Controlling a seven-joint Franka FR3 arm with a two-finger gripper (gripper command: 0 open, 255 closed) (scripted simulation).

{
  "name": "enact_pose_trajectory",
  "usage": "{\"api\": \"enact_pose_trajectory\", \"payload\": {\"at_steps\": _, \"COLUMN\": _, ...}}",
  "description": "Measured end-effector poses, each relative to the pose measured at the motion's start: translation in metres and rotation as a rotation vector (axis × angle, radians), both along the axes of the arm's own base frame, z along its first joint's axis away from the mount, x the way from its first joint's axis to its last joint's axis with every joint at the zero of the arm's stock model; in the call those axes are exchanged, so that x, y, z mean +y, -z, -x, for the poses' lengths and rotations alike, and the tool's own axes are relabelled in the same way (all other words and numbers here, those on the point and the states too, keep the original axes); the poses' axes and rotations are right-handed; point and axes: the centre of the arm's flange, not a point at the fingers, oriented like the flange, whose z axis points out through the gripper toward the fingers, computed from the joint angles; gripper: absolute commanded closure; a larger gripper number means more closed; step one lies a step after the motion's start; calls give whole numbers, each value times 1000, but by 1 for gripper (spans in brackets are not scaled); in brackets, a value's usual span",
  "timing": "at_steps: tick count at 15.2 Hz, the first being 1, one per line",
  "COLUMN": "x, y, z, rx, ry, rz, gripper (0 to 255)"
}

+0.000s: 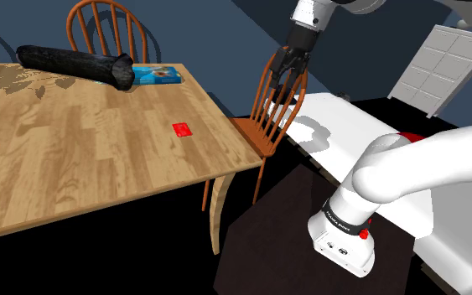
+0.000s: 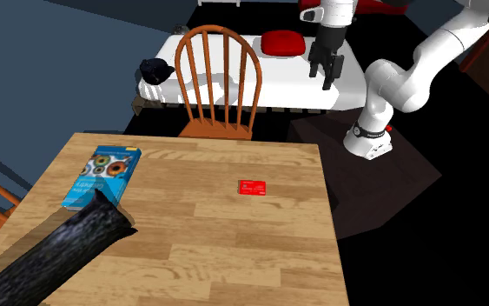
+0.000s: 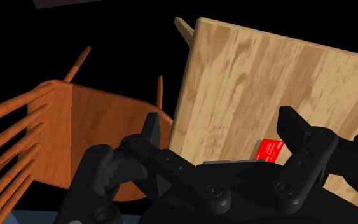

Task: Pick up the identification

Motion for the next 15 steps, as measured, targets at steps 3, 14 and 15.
{"api": "enact_pose_trajectory", "payload": {"at_steps": 3, "x": 7, "y": 4, "z": -15, "rx": 28, "ry": 9, "rz": 1, "gripper": 0}}
{"api": "enact_pose_trajectory", "payload": {"at_steps": 14, "x": 86, "y": 67, "z": -153, "rx": 284, "ry": 92, "rz": 6, "gripper": 0}}
{"api": "enact_pose_trajectory", "payload": {"at_steps": 15, "x": 93, "y": 77, "z": -168, "rx": 306, "ry": 99, "rz": 7, "gripper": 0}}
